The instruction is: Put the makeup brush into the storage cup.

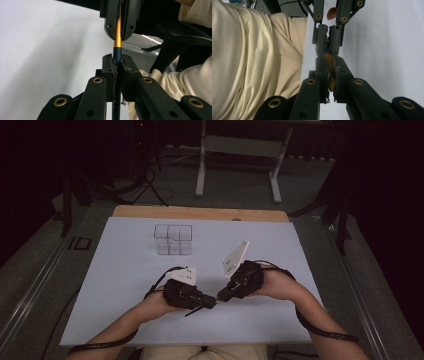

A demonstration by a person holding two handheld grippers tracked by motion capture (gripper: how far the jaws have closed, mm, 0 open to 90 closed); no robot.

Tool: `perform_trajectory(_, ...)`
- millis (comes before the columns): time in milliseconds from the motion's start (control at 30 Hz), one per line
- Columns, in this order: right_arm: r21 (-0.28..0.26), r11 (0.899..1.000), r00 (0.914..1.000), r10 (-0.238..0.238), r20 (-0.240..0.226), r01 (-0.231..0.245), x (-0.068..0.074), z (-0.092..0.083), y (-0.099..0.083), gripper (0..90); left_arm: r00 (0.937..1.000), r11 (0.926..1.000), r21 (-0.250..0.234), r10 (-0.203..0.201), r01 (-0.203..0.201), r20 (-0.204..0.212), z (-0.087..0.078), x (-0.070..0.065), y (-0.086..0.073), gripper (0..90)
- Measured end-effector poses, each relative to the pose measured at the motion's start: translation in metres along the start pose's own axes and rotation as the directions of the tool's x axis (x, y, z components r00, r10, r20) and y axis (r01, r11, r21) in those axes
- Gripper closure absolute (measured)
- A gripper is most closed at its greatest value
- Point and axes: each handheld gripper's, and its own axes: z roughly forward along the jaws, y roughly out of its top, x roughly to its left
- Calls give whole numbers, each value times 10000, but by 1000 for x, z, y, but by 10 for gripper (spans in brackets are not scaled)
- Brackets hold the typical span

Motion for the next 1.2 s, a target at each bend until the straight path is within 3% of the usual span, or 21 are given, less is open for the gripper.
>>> perform_trajectory(200,-198,9998,10000,-8,91,10,0,-1,0,838,9994,9996,-163,228,-232,-242,-2,-1,0,845)
perform_trajectory(333,-872,9962,9991,63,431,-25,0,-8,-1,824,9992,9976,-652,194,-216,-351,-7,0,1,845)
perform_trajectory(600,-2093,9774,9963,473,713,-314,-1,-22,-9,774,9990,9903,-1381,113,-171,-423,-9,2,-4,846)
perform_trajectory(800,-2926,9532,9933,984,606,-766,-3,-27,-16,762,9988,9825,-1862,13,-103,-486,-10,2,-6,845)
perform_trajectory(967,-3144,9452,9929,1089,484,-883,-5,-30,-18,766,9987,9783,-2066,54,-159,-514,-10,3,-8,845)
perform_trajectory(1200,-3051,9471,9927,1152,353,-991,-6,-30,-15,773,9971,9735,-2255,217,-376,-727,-10,2,-9,845)
